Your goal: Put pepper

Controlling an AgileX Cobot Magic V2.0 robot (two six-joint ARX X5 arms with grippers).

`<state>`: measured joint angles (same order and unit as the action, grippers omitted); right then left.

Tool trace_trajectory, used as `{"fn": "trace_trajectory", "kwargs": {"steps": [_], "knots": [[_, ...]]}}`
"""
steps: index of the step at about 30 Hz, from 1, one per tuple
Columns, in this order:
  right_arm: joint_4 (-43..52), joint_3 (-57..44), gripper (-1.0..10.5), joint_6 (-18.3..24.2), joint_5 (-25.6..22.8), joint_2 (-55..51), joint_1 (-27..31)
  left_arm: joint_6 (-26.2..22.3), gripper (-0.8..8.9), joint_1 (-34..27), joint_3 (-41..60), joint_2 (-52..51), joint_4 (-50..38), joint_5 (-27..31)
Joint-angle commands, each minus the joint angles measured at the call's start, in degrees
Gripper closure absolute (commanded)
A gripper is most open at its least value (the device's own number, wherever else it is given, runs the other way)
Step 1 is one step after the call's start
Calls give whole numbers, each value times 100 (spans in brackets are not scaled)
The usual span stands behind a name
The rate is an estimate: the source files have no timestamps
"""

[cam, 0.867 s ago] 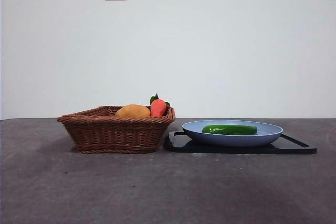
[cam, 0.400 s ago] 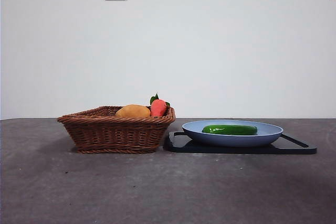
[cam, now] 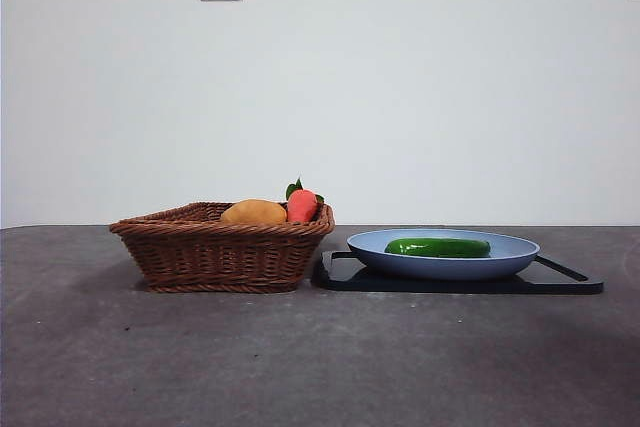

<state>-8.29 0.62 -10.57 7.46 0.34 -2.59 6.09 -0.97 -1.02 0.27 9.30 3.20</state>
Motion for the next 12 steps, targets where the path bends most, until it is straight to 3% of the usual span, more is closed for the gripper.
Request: {"fn": "trace_trajectory", "kwargs": {"steps": [1,12], "knots": [[-136,-17,936,-33,-35,-37,-4,15,805,-20,61,-20,-68,-31],[-98,-15,936,-142,-37,-37,-9,15,805,-20,61,-20,-66,-31]]}}
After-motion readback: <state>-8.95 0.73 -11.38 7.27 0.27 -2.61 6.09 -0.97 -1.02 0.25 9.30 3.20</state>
